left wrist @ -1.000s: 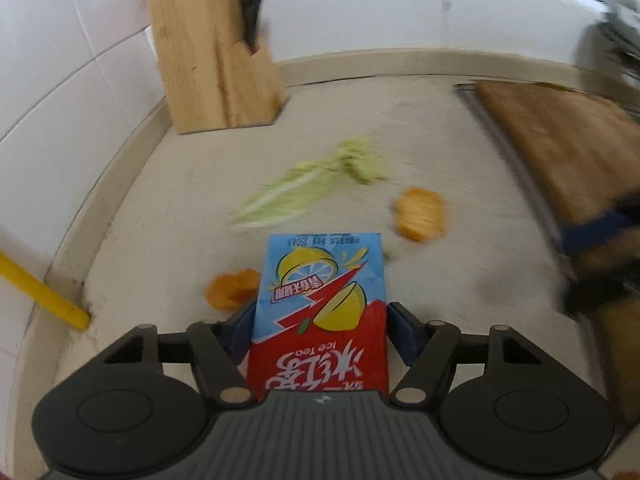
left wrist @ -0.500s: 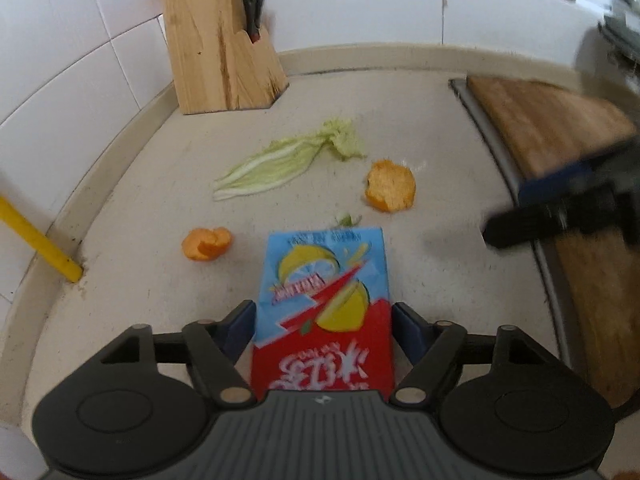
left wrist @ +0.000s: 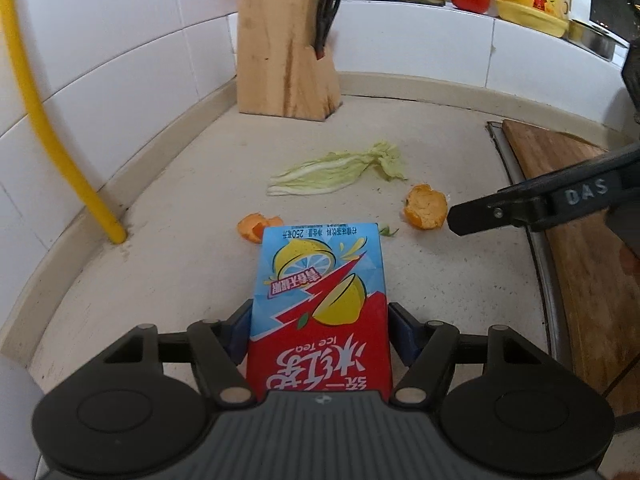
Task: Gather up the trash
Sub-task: 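Grasp the red ice tea carton with the left tool, then grasp the pale cabbage leaf with the right tool while the left tool holds the carton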
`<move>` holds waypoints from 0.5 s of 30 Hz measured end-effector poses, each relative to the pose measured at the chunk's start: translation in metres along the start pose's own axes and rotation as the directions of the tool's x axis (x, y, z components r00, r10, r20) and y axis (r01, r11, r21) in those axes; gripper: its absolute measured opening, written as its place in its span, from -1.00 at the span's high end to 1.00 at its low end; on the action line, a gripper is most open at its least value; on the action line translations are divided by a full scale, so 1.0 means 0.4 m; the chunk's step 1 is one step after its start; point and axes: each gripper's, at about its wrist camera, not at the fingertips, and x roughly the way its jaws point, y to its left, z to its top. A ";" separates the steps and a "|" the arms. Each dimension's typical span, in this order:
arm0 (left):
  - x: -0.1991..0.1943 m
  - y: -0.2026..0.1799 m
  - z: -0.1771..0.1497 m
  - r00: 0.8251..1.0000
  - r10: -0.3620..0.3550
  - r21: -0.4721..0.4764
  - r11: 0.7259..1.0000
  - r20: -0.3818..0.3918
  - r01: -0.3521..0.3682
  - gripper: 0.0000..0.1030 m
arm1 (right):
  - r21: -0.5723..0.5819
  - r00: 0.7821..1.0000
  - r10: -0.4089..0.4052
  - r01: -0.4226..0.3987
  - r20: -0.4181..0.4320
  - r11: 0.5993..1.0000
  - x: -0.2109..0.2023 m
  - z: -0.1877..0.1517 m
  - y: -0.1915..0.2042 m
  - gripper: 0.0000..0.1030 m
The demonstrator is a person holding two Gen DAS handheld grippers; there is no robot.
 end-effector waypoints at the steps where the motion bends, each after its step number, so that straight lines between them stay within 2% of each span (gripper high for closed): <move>1: -0.001 0.003 -0.005 1.000 0.001 -0.006 1.000 -0.003 -0.001 -0.20 | -0.008 1.000 -0.004 0.004 -0.002 1.000 0.005 0.004 0.002 -0.76; 6: -0.001 0.016 -0.018 1.000 0.019 -0.036 0.999 -0.005 -0.019 -0.20 | -0.075 0.999 -0.034 0.035 0.009 0.997 0.021 0.036 0.015 -0.76; 9: 0.001 0.030 -0.022 1.000 0.009 -0.067 0.998 -0.005 -0.009 -0.19 | -0.103 1.000 -0.025 0.026 0.012 0.994 0.037 0.056 0.014 -0.74; 13: 0.005 0.038 -0.024 1.000 0.010 -0.087 0.996 -0.003 -0.010 -0.19 | -0.188 1.000 -0.018 0.019 0.005 0.982 0.087 0.116 0.026 -0.63; 15: 0.006 0.042 -0.025 1.000 0.007 -0.103 0.995 0.001 -0.007 -0.19 | -0.225 1.000 -0.006 0.001 -0.019 0.974 0.129 0.156 0.035 -0.49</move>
